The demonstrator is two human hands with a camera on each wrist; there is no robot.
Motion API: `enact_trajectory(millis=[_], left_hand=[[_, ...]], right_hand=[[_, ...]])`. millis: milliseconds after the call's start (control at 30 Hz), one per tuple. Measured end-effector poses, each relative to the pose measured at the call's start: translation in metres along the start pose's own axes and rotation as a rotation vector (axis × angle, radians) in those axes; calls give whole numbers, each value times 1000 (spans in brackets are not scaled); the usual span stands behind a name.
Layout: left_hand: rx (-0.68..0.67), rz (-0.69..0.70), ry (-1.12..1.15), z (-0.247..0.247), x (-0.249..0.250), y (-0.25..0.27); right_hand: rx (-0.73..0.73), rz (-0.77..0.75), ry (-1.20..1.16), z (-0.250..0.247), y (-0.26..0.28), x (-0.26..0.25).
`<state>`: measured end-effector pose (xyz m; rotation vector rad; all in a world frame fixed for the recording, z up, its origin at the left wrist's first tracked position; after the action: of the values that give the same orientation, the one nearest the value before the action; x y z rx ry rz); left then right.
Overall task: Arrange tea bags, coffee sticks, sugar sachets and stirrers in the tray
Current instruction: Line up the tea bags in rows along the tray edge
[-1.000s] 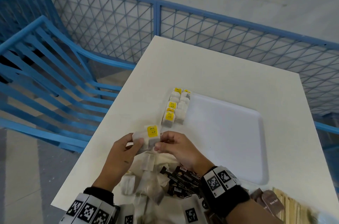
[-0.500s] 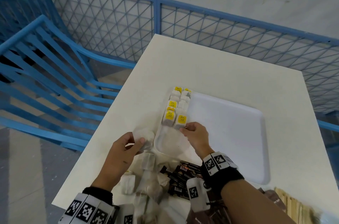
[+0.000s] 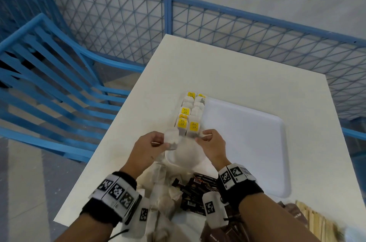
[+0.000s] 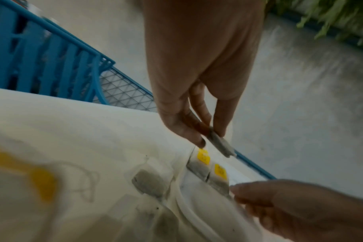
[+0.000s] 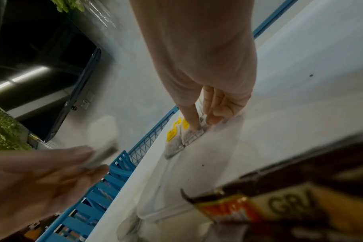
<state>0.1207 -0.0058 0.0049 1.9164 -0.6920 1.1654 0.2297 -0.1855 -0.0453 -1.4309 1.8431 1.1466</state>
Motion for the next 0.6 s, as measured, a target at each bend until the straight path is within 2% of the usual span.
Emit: enact_trajectory(millis=[133,267,600], left_hand=[[27,31,-105,15,-8,-27],[-9,95,-244,30,-14,-46],[53,151,-350,46,-15,-64]], right_hand=[[-30,-26,27,-10,7,5],[-63,-46,15,-20,15,10],[-71,-43,-12,-37,21,13]])
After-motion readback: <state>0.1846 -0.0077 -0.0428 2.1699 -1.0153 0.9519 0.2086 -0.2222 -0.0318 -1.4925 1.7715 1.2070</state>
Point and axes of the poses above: each hand's wrist, its own y-axis away from the middle knuckle, its own z-axis out of the palm, x = y × z, the point moved 3 cm from there along -y, towards the middle knuckle, and after that the axes turned 12 degrees about x, right-handed, at the moved point
